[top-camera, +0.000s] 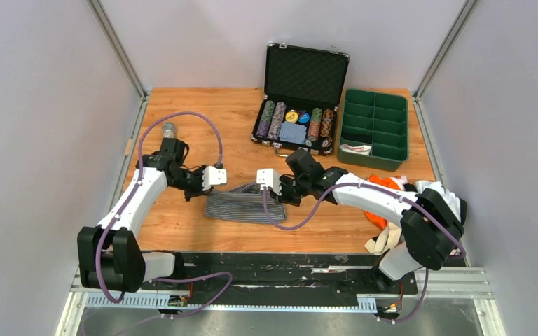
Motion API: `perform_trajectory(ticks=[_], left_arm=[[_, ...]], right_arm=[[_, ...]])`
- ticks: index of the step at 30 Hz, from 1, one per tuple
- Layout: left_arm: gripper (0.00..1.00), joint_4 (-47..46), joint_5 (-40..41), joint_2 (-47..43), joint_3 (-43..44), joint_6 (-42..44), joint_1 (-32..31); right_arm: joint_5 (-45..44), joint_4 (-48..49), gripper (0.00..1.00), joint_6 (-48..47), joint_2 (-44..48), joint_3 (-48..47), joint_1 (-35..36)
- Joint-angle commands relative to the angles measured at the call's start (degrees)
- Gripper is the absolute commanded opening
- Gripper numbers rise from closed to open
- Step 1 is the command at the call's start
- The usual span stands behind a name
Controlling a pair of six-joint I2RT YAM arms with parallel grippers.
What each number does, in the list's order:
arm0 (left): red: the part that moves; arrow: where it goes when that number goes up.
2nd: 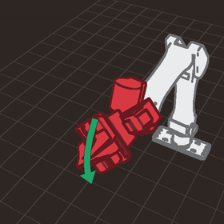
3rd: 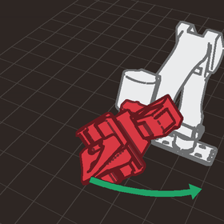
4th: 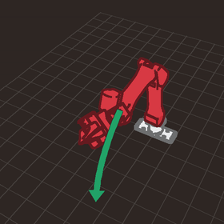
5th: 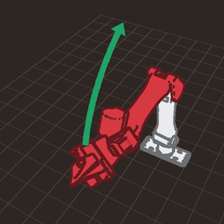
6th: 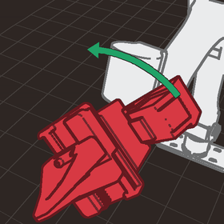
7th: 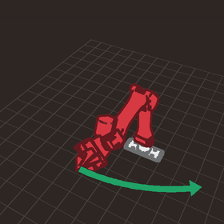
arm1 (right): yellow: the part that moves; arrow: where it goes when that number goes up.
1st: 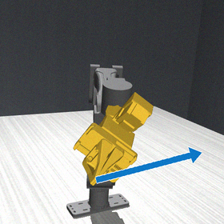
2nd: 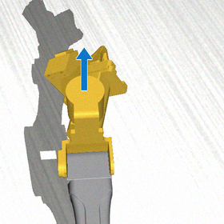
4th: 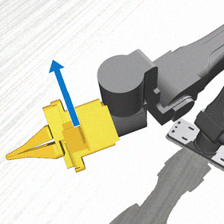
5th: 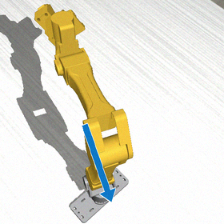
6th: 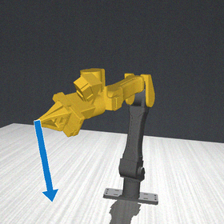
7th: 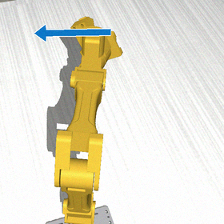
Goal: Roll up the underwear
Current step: Fold the underwear at the center of the board.
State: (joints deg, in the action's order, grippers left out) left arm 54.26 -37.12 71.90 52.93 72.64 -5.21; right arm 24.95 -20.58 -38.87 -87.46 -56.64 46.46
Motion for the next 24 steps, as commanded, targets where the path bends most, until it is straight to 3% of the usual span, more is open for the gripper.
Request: perform_trajectory(ticks=[1, 9, 18, 24], left_arm=[[0.0, 1.87, 0.04, 0.25, -1.31, 6.42, -0.02], [0.0, -1.54, 0.23, 2.44, -1.03, 1.36, -0.35], [0.0, -8.09, 0.38, 5.61, 1.12, -3.87, -0.32], [0.0, -12.34, 5.18, 14.94, 4.95, -9.39, -0.33]], right_arm=[[0.12, 2.94, 0.0, -1.17, 2.65, 1.06, 0.04], [-2.43, 4.84, 0.0, 2.02, -0.49, -1.81, -1.96], [-3.94, 4.85, 0.0, 1.41, -10.83, -10.38, -6.36], [-4.54, 3.26, 0.0, 0.99, -19.02, -17.43, -7.71]])
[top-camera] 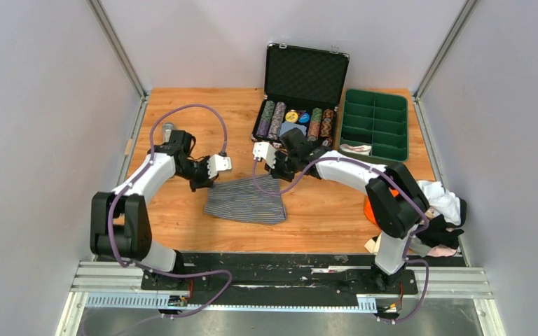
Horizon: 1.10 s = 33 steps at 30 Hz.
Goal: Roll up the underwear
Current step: Fold the underwear at the center of the board.
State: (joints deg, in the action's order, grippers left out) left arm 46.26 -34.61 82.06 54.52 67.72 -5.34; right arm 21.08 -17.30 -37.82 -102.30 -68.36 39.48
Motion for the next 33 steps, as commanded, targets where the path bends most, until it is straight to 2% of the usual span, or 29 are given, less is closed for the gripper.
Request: perform_trajectory(ticks=[1, 5, 9, 11, 12, 16, 20, 25, 32, 33], left_arm=[[0.0, -4.91, 2.91, 6.77, 4.22, -4.98, -0.19], [0.0, -5.76, 3.21, 11.32, 6.87, -6.56, -0.19], [0.0, -6.21, 2.99, 13.45, 8.46, -7.62, -0.19], [0.0, -6.47, 3.01, 13.92, 8.73, -8.03, -0.19], [0.0, -6.58, 2.99, 14.16, 8.86, -8.17, -0.19], [0.0, -6.75, 2.98, 14.56, 8.94, -8.71, -0.19], [0.0, -6.92, 2.98, 15.11, 9.06, -9.01, -0.19], [0.0, -7.16, 2.94, 15.72, 9.41, -9.79, -0.19], [0.0, -7.5, 2.89, 15.92, 9.29, -10.15, -0.19], [0.0, -7.57, 2.91, 16.0, 9.2, -10.15, -0.19]], right_arm=[[-0.36, -0.94, 0.0, 0.18, -6.03, -7.08, -1.01], [1.45, -3.18, 0.02, 1.14, -9.38, -10.52, -1.6], [3.03, -8.55, 0.16, 1.63, -12.51, -13.56, -1.68], [2.63, -8.74, 0.28, 2.32, -13.55, -13.79, -1.84], [2.53, -8.56, 0.31, 2.5, -13.76, -13.8, -1.86], [2.3, -8.27, 0.38, 2.93, -15.38, -14.94, -2.13], [3.13, -8.33, 0.41, 3.09, -16.83, -15.74, -2.28], [6.6, -10.08, 0.31, 2.16, -17.99, -15.57, -2.4], [5.67, -11.71, 0.01, 1.36, -19.51, -14.99, -2.94], [5.64, -11.56, 0.0, 1.68, -19.46, -15.27, -3.11]])
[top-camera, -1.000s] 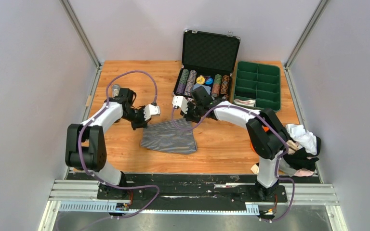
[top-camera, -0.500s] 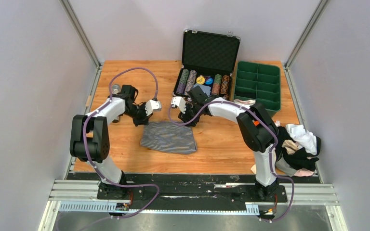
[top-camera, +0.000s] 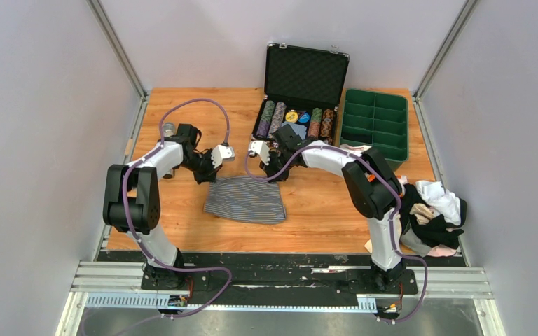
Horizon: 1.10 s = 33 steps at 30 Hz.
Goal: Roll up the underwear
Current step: Fold the underwear at the center of the board.
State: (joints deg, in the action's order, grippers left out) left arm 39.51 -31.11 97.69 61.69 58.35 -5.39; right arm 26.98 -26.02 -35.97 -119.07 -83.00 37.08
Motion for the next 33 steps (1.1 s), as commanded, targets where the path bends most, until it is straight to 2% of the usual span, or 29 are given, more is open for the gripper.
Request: perform_trajectory(ticks=[1, 8, 15, 22, 28, 33], left_arm=[[0.0, -0.82, -0.6, 0.38, 1.99, -0.82, -0.15], [0.0, -1.09, -1.19, -3.44, 1.38, -0.28, 0.08], [0.0, -2.71, -3.9, -9.71, -1.04, 2.22, 0.11], [0.0, 3.25, -9.3, -12.75, -2.18, 2.27, -1.11], [0.0, 5.1, -8.81, -16.07, -6.77, 4.25, -2.17], [0.0, 8.94, -8.12, -17.88, -8.23, 9.49, -2.17]], right_arm=[[-0.49, -2.87, 0.0, -0.08, -2.58, -1.14, -0.85], [-3.33, 0.87, 0.0, -1.28, 3.7, -3.24, -3.25], [-3.23, 4.55, 0.0, -3.31, 9.28, 1.33, -3.86], [-2.62, 7.74, 0.0, -2.66, 15.93, 8.77, -3.66], [-4.26, 11.65, 0.0, -4.53, 22.84, 16.91, -1.53], [-6.13, 16.99, 0.0, -8.09, 28.4, 25.15, 1.07]])
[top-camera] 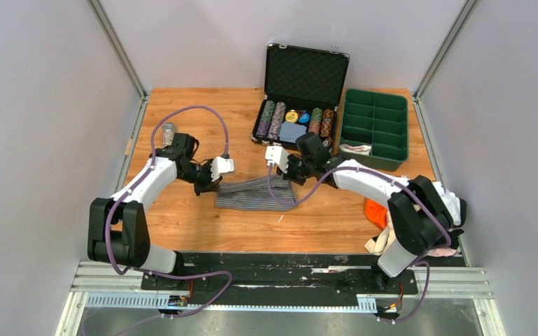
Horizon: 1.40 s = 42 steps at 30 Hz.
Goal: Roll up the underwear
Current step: Fold the underwear at the center of the board.
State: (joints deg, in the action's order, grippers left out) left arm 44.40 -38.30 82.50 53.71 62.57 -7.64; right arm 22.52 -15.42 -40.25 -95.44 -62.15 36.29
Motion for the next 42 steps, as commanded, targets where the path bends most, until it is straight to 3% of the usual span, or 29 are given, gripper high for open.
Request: perform_trajectory(ticks=[1, 26, 42], left_arm=[[0.0, 4.61, -0.97, -2.65, -0.26, 5.94, 0.08], [0.0, 15.05, -2.75, 0.92, -1.1, 9.98, -4.74], [0.0, 13.47, 0.76, 5.55, -1.84, 7.93, -7.46]], right_arm=[[-1.94, 6.79, 0.0, -4.39, 5.53, 5.27, 2.4], [-3.1, 12.04, 0.0, -10.01, 15.77, 20.74, 6.22], [-0.4, 11.51, 0.0, -14.2, 20.09, 27.78, 6.9]])
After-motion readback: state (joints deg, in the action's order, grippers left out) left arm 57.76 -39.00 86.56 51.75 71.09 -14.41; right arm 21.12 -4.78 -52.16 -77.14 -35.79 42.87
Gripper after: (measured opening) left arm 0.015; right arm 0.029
